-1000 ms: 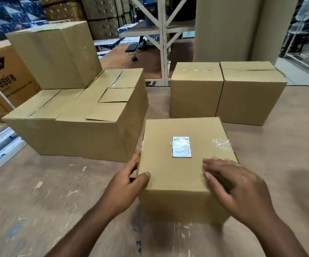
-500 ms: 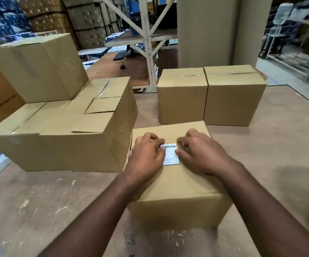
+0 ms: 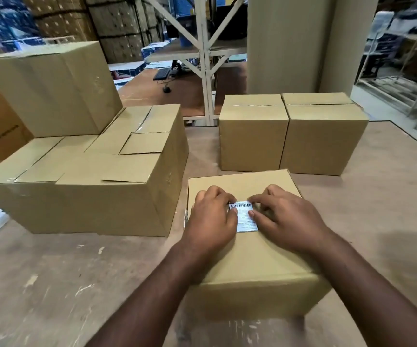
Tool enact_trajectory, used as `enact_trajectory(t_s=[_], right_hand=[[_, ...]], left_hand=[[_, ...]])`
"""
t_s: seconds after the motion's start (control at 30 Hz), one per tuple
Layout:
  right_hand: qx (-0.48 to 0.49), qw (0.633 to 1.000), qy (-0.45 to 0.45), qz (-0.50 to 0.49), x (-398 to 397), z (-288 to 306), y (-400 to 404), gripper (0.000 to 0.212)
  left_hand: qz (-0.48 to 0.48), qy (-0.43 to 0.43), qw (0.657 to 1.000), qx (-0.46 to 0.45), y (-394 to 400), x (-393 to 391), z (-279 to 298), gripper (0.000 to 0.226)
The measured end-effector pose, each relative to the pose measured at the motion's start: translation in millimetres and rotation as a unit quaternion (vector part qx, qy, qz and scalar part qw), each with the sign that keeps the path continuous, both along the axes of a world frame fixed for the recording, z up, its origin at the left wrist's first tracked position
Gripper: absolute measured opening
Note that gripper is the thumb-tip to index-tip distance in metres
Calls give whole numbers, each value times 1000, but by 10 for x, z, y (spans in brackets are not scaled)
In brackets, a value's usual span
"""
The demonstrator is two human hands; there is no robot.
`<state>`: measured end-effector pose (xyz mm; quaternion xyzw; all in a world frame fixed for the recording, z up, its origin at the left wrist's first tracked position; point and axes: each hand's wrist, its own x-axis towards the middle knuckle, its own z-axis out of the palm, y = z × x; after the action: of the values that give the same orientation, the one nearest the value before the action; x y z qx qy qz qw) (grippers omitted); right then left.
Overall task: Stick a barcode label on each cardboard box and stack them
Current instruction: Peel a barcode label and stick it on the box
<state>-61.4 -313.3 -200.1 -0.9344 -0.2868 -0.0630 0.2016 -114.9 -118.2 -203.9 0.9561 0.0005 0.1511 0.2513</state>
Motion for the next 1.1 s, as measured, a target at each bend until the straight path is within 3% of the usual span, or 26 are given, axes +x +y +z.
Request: enact_trajectory(t_s=[0.2, 0.27, 0.67, 0.87, 0.97, 1.1], right_hand=[[-2, 999, 27, -22, 13, 84, 38, 20], [-10, 998, 43, -35, 36, 137, 71, 17], [-8, 989, 140, -34, -132, 246, 129, 11], [131, 944, 288, -92, 51, 216, 245, 18], [103, 954, 256, -116, 19, 179, 289, 21], [32, 975, 168, -142, -61, 146, 294, 16]], left_hand=[[-123, 57, 991, 13, 196, -130, 60, 73], [-150, 62, 987, 16, 246, -172, 34, 79], [-191, 15, 981, 36, 464, -243, 20, 52], [-173, 22, 984, 24, 414, -179, 32, 47], [-128, 30, 989, -61, 410, -84, 22, 44], [-86, 47, 992, -83, 351, 9, 25, 26]])
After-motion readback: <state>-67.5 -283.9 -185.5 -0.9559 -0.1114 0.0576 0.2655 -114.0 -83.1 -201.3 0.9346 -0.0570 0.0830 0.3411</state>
